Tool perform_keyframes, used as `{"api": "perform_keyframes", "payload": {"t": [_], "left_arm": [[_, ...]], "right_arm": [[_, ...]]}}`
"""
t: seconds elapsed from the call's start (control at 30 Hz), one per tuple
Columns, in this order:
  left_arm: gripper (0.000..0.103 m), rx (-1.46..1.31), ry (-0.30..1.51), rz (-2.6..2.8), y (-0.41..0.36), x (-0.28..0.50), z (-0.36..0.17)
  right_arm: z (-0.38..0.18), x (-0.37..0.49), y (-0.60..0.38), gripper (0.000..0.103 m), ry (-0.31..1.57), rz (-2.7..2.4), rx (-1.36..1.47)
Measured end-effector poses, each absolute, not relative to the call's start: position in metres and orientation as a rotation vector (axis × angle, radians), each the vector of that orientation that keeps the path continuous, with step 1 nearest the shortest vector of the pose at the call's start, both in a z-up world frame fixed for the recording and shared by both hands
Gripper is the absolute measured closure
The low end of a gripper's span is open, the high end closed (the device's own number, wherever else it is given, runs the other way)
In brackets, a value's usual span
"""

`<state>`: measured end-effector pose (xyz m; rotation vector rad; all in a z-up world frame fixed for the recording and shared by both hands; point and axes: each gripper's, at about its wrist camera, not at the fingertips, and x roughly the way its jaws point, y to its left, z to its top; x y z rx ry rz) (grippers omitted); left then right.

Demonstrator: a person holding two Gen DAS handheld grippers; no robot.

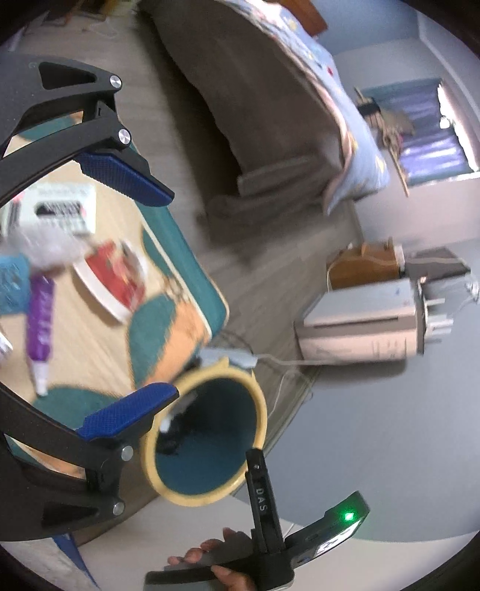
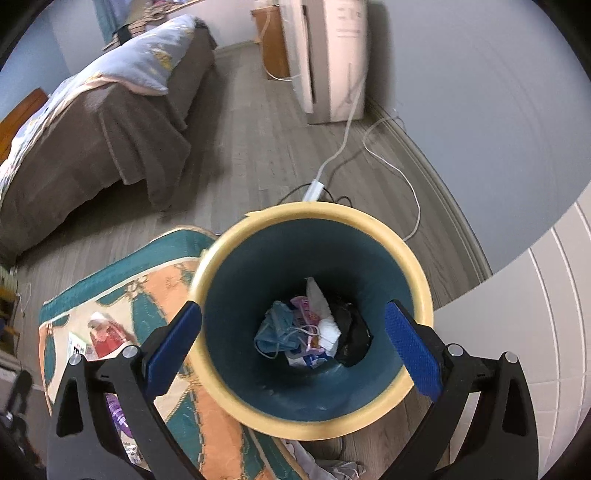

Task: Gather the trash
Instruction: 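Move both tools back over the cushion toward the remaining items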

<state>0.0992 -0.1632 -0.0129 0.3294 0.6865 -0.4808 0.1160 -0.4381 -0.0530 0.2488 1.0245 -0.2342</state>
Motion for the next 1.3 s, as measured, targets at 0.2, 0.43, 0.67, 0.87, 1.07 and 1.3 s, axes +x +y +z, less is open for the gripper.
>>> {"api": "perform_keyframes", "payload": {"t": [0.2,0.43,0.67,0.87,1.07,1.3], "left_arm": [[0.008,0.293,0.676,-0.41,-0.11,0.081,0.006],[0.007,0.219,0.689,-0.341,-0.057,0.057,0.012],[0.007,0.156,0.713,-0.316,-0.02,0.038,0.005],[0.007,0.149,0.735,-0.287,0.0,0.034,-0.007],[0.007,0.16,0.772,-0.279,0.012,0.034,-0.02],[0.007,0.183,0.836,-0.276,0.013,0.038,-0.036]], "right_arm": [[-0.041,0.111,-0.4,0.006,1.01,-0.174,0.166],[-0.029,0.101,-0.351,0.006,0.999,-0.1,0.085],[-0.024,0.089,-0.307,0.006,0.997,-0.035,0.084],[-0.03,0.083,-0.274,0.006,1.017,-0.039,0.062],[-0.044,0.079,-0.247,0.006,1.062,-0.028,0.045],[-0.072,0.079,-0.231,0.006,1.138,-0.029,0.025]]}}
